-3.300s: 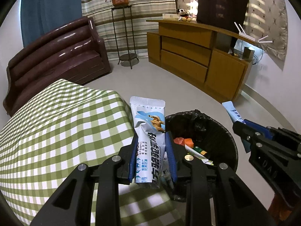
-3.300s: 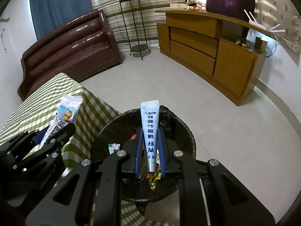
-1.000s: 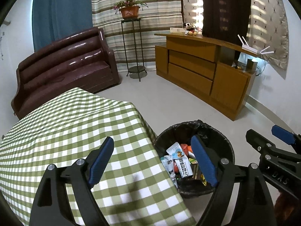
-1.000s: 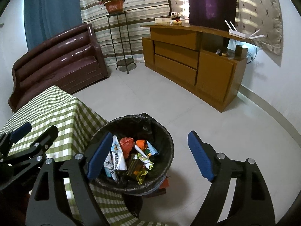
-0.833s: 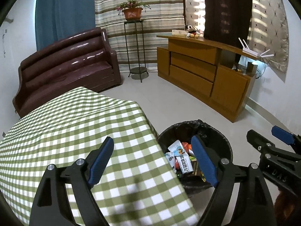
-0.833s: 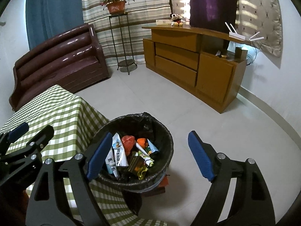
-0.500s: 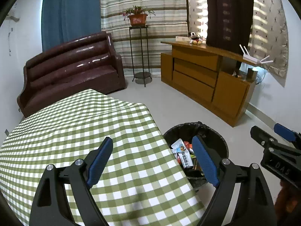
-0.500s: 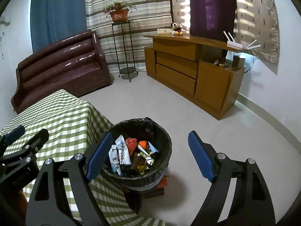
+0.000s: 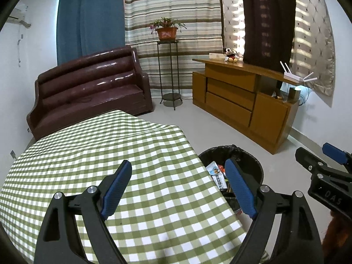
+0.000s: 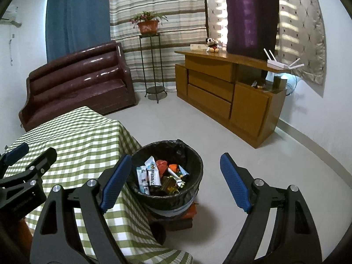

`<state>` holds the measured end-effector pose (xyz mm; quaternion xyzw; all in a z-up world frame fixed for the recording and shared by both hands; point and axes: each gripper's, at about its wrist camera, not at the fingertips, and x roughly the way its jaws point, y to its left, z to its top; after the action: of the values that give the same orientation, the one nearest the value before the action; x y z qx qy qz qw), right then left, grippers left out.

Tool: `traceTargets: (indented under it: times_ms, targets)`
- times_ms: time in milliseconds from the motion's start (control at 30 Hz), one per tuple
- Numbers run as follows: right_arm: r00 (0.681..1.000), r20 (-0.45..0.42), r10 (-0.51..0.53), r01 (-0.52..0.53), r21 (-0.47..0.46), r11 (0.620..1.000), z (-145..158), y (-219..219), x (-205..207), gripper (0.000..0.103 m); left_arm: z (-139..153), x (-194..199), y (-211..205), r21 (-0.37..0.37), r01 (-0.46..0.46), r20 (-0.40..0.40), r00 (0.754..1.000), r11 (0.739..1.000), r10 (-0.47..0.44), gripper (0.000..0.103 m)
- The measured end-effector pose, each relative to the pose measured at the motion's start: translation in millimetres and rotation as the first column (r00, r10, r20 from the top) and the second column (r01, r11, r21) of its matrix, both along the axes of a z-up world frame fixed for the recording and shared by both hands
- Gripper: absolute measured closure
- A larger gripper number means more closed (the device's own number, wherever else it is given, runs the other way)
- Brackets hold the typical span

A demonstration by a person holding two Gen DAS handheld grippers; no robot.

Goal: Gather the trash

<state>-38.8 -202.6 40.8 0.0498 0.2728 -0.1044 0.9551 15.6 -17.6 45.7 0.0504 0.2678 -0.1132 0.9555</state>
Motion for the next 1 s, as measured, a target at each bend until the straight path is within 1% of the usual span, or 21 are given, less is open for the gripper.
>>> traceTargets:
  times_ms: [133,267,1000]
  targets:
    - [1.0,0.018,0.009,-0.008,-0.012,1.0,4.5,6.6,-10.3,0.021,1.1,-8.2,3.4,-0.006,0.001,0.004,1.0,1.0,-0.001,0.019]
    - [1.0,0.018,0.017,-0.017,-0.019,1.0,3.0,11.6,-14.9,0.021,2.3,-12.3,4.6,-0.007,0.001,0.01,1.0,1.0,-0.001,0.019]
    - [0.999,0.028,0.014,-0.013,-0.026,1.0,4.1,16.8,-18.2,0.021,2.8,-16.1,8.3,-0.013,-0.004,0.01,1.0,1.0,0.004,0.019]
